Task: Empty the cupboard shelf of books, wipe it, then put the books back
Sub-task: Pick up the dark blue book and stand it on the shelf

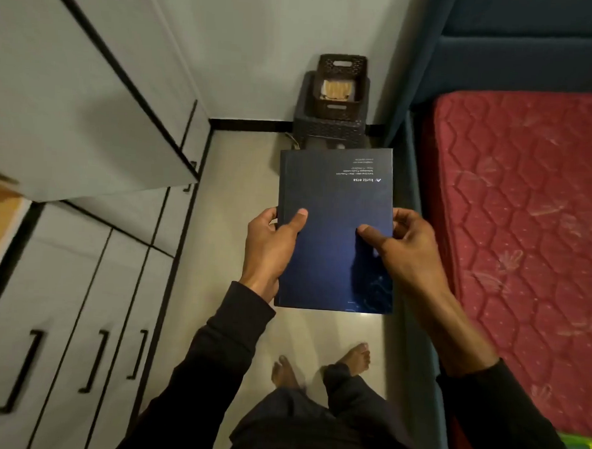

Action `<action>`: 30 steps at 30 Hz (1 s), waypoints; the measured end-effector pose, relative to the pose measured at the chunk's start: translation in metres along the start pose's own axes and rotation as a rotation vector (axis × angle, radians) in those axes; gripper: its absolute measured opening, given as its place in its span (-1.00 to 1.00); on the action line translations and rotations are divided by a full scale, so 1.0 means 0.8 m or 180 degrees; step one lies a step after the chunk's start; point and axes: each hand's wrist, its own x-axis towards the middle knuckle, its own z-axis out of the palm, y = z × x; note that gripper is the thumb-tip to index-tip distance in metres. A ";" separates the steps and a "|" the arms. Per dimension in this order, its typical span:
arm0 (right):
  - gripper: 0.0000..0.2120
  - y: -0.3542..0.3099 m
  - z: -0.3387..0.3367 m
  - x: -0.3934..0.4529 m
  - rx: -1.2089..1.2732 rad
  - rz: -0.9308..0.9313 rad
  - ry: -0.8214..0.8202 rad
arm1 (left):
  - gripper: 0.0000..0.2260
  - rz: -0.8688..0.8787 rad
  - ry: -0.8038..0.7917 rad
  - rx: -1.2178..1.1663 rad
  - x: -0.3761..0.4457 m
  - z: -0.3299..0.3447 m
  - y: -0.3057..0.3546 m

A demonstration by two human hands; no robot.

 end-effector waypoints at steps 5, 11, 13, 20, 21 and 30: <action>-0.64 -0.027 0.065 -0.027 -0.0111 -0.0211 -0.0413 | -0.74 0.0030 0.0297 -0.0178 -0.016 -0.082 -0.006; -0.81 -0.057 0.138 -0.050 -0.0263 -0.0483 -0.0959 | -0.80 0.0095 0.0746 -0.0355 -0.029 -0.167 -0.017; -0.70 -0.064 0.158 -0.054 -0.0369 -0.0509 -0.1047 | -0.80 0.0086 0.0902 -0.0435 -0.032 -0.186 -0.019; -0.64 -0.095 0.217 -0.049 -0.0748 -0.0789 -0.1573 | -0.81 0.0036 0.1484 -0.0733 -0.041 -0.232 -0.023; -0.63 -0.103 0.225 -0.049 -0.0800 -0.0837 -0.1667 | -0.84 0.0021 0.1589 -0.0807 -0.042 -0.238 -0.023; -0.69 -0.154 0.303 -0.061 -0.0979 -0.1297 -0.2664 | -0.88 0.0206 0.2430 -0.1083 -0.066 -0.288 -0.026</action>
